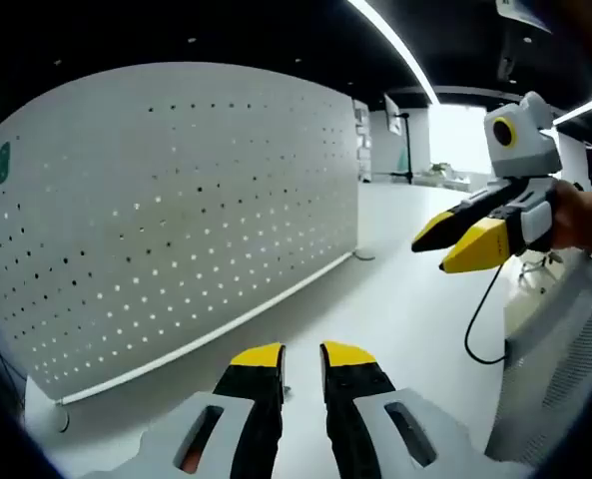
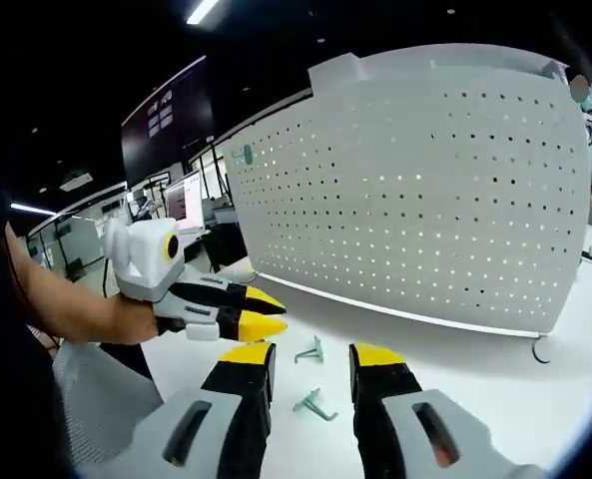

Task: Insert the hook assembly into the mounting plate slot until the hook locks in place.

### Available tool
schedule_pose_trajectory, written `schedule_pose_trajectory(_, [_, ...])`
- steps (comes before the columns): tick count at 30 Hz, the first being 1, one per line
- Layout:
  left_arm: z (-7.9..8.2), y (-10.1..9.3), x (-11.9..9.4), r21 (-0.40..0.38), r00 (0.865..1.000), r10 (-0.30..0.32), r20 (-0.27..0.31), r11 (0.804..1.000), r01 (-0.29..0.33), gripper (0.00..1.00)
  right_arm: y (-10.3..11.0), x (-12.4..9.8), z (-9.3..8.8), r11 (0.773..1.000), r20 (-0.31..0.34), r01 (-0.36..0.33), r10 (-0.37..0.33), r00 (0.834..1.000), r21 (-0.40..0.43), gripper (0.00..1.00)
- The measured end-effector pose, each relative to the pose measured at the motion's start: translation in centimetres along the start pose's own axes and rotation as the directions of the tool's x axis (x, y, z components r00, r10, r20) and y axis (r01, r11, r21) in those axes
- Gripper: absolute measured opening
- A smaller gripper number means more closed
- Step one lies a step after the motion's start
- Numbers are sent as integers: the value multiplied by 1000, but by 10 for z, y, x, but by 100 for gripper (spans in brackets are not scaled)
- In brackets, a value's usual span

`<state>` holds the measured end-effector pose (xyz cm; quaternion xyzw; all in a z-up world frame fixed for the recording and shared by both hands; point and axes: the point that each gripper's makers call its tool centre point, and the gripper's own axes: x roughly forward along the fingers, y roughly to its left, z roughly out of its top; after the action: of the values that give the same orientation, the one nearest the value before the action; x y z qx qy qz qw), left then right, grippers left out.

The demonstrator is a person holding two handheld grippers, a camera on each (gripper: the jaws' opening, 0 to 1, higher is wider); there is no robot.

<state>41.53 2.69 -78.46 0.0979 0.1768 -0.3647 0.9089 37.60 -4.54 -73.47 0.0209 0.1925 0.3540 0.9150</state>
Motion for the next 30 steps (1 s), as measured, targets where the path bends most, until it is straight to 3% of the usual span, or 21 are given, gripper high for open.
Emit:
schedule_pose_trajectory(14, [-35,-28,27,-66,991,-69,-114,996,62,17,-2,-4,-2,1000,1,7,-7,1000,6,28])
schedule_pose_trajectory(30, [-66,-40,43,-33,975,-76,-209,997,71,22,-2,-1,-3,1000,-3,3,-3,1000,7,28])
